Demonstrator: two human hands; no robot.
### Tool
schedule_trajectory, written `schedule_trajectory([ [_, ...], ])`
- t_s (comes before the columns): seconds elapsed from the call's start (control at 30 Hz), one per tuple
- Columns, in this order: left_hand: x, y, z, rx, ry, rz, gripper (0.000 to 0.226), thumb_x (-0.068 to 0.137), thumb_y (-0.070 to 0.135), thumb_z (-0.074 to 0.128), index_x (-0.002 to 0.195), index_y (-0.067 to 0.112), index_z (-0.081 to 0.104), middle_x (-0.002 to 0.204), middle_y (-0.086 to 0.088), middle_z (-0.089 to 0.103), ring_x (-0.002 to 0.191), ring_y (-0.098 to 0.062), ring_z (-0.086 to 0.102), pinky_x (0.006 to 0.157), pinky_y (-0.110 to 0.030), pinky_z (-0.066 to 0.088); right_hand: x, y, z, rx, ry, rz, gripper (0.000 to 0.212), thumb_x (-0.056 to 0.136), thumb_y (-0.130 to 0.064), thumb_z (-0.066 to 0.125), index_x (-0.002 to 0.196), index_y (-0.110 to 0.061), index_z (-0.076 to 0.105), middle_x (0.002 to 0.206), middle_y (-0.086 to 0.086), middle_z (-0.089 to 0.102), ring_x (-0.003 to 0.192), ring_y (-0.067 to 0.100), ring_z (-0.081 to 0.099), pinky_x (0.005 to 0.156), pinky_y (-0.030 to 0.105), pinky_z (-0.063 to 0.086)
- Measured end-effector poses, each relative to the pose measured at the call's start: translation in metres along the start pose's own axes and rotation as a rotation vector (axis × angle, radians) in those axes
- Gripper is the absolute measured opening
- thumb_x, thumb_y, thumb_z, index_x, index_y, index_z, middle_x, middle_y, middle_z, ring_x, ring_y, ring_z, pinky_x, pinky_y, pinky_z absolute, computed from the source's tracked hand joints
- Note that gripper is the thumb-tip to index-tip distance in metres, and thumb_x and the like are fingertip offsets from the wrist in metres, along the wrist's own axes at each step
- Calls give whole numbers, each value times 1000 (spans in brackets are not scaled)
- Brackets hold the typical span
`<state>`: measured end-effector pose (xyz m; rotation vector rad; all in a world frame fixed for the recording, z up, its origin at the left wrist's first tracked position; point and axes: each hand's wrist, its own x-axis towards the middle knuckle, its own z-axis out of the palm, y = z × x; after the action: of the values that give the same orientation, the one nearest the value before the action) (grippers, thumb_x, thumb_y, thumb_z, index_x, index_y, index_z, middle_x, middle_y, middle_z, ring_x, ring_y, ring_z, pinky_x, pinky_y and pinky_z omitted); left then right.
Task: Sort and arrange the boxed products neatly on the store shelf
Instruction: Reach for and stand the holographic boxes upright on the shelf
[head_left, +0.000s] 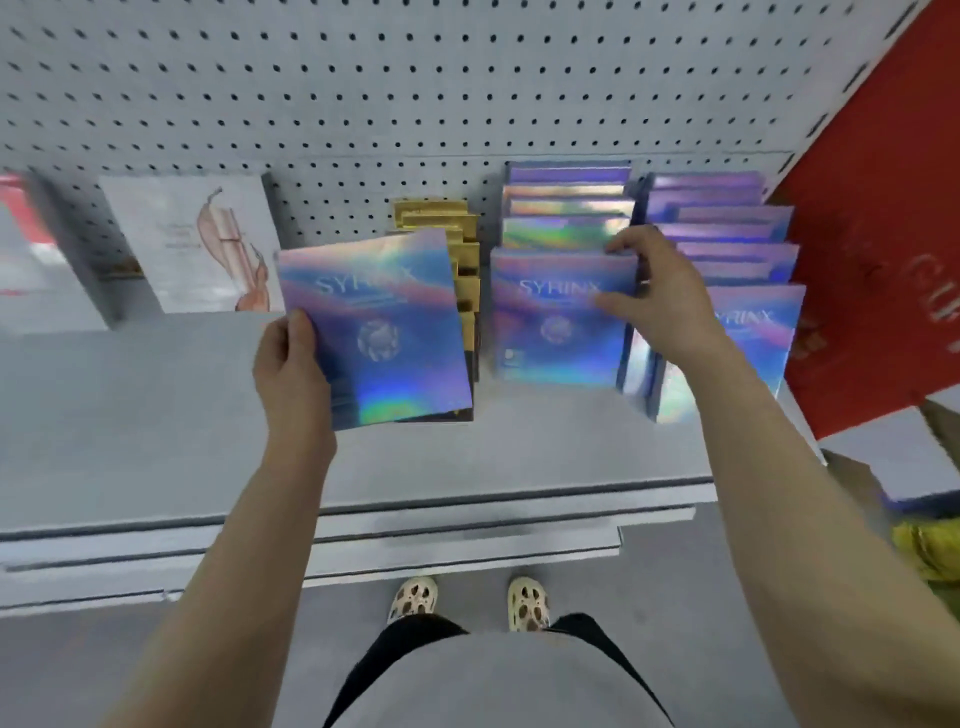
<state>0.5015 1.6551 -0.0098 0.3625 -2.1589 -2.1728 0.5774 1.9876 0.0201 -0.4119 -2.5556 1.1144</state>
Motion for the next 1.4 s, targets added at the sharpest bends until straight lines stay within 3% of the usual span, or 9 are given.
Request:
schedule_trajectory([
  [0.07, -16, -3, 6, 6, 44, -16, 26, 90, 41, 49, 69, 26, 48, 72, 7, 47, 71, -14, 40, 63, -30, 32, 17, 0, -2, -136, -67, -104, 48, 78, -15, 76, 123, -22, 58, 105, -21, 59, 89, -4, 51, 80, 13, 38],
  [0.2, -41, -9, 7, 6, 126, -7, 26, 95, 36, 49, 71, 25, 50, 72, 6, 49, 73, -16, 42, 67, -33, 34, 38, 4, 4, -374, -93, -149, 49, 82, -20, 75, 127, -16, 58, 126, 10, 58, 117, 32, 49, 89, 31, 36],
  [0.37, -53, -7, 13, 0, 163, -6, 27, 98, 33, 49, 73, 24, 52, 71, 7, 51, 72, -17, 44, 66, -34, 35, 51, 3, -1, -552, -109, -204, 49, 82, -19, 74, 129, -13, 59, 128, 17, 52, 118, 38, 46, 99, 43, 40],
  [0.7, -67, 0, 57, 7, 42, 83, 22, 101, 30, 47, 81, 23, 54, 71, 15, 61, 62, 1, 55, 55, -14, 44, 54, 0, -15, -611, -91, -140, 50, 86, -12, 69, 133, -17, 54, 131, 18, 49, 116, 39, 45, 98, 39, 39],
  [0.8, -73, 3, 71, 43, -53, 123, 18, 101, 33, 47, 87, 25, 56, 86, 7, 66, 75, -7, 62, 65, -22, 50, 43, -12, -17, -261, 27, -185, 32, 96, -18, 57, 128, -15, 60, 128, 10, 53, 112, 25, 54, 93, 19, 40],
  [0.93, -79, 5, 100, 98, -155, 144, 13, 100, 35, 47, 93, 31, 57, 96, 10, 68, 91, -9, 65, 78, -27, 53, 26, -27, -27, 273, -338, -97, 25, 98, -33, 59, 121, -25, 66, 110, -16, 66, 103, -4, 59, 86, 8, 42],
  [1.0, -83, 3, 116, 121, -208, 183, 13, 100, 31, 47, 97, 27, 59, 88, 18, 66, 80, 2, 60, 70, -15, 47, 23, -20, -31, 215, -417, -160, 30, 90, -22, 71, 120, -23, 66, 107, -17, 66, 102, -5, 58, 87, 8, 42],
  [1.17, -92, -12, 134, 311, -362, 257, 40, 99, 15, 51, 139, 14, 48, 129, -4, 58, 117, -20, 57, 98, -40, 49, 24, 11, -30, 106, -382, -121, 32, 88, -7, 70, 119, -14, 63, 122, -3, 64, 117, 11, 57, 97, 16, 39],
  [1.4, -102, -31, 141, 515, -437, 238, 60, 96, 13, 56, 150, 8, 30, 156, -7, 26, 139, -24, 37, 111, -46, 36, 27, 19, -12, -232, -204, -249, 32, 90, -11, 66, 121, -13, 63, 122, 4, 64, 113, 29, 49, 94, 30, 35],
])
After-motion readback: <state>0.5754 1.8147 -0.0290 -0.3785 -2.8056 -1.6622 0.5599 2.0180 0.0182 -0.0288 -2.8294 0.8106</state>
